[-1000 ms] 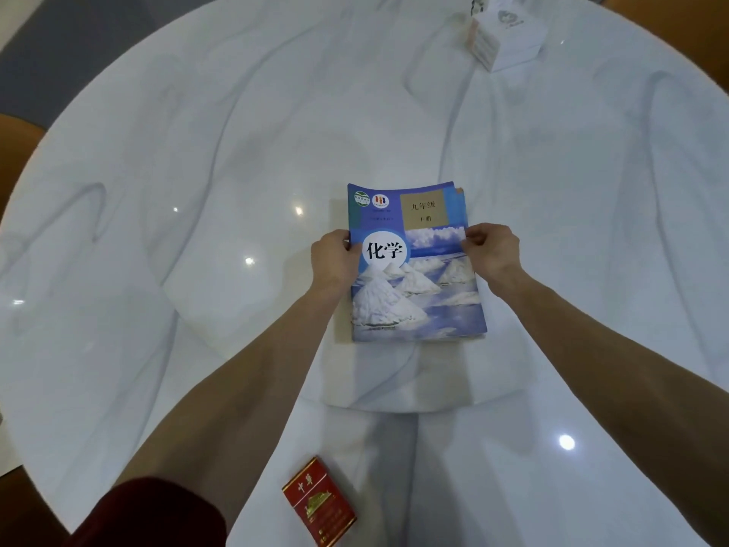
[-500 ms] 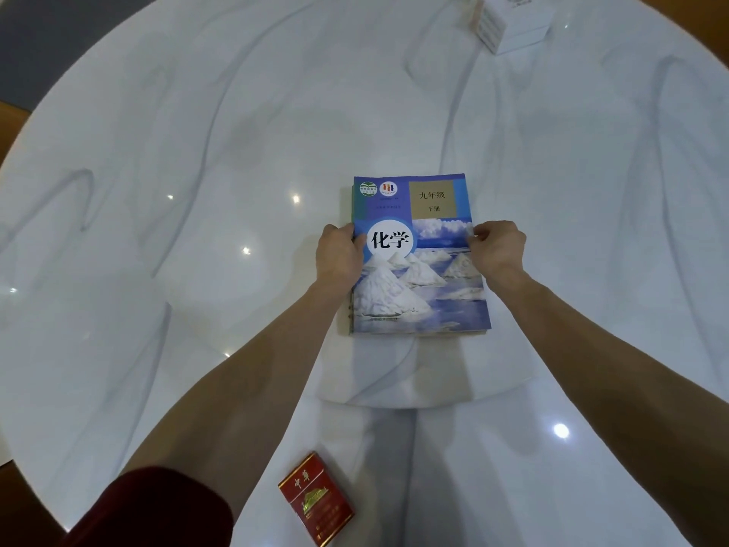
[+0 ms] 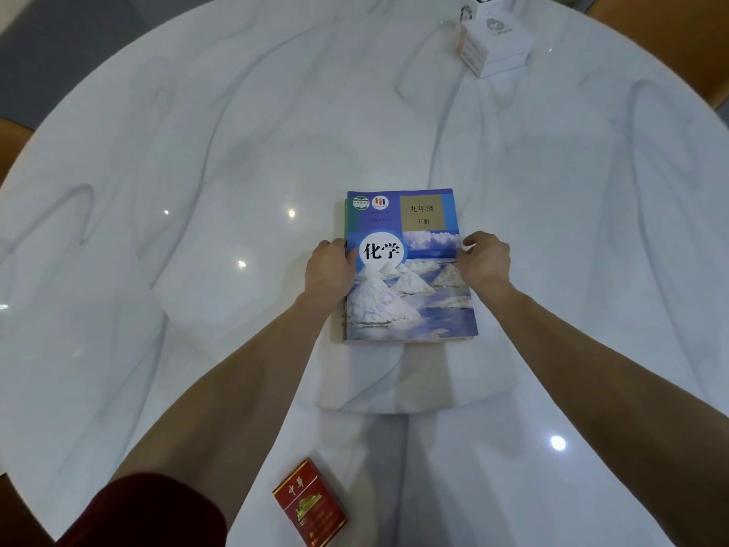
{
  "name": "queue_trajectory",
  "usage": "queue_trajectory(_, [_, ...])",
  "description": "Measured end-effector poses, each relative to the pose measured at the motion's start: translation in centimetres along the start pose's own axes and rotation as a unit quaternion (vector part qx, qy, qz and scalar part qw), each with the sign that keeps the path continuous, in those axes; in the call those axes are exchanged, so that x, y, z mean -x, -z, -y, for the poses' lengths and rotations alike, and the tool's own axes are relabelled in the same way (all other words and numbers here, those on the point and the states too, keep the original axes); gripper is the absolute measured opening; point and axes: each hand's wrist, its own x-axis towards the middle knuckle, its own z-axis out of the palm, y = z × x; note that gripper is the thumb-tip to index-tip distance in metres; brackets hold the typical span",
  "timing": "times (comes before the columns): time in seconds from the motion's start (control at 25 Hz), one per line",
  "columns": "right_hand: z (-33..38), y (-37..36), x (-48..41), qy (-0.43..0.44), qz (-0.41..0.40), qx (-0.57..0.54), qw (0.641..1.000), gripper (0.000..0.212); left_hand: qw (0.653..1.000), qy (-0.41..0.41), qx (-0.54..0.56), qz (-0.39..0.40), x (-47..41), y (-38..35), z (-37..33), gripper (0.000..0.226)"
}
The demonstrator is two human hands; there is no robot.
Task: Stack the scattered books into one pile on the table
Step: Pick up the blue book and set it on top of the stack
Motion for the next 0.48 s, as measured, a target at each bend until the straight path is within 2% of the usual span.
queue_trajectory(0.2, [0.2, 1.4, 2.6, 0.112, -0.021, 0.084, 0.990, 0.024, 0.999, -0.001, -0.036, -0.026, 2.0, 2.0, 1.3, 0.027])
queue_trajectory(0.48, [1.5, 2.5, 9.5, 0.258, -0.003, 0.195, 0.946, 0.030, 0.995, -0.047, -0.085, -0.035, 7.3, 4.3, 1.8, 0.031])
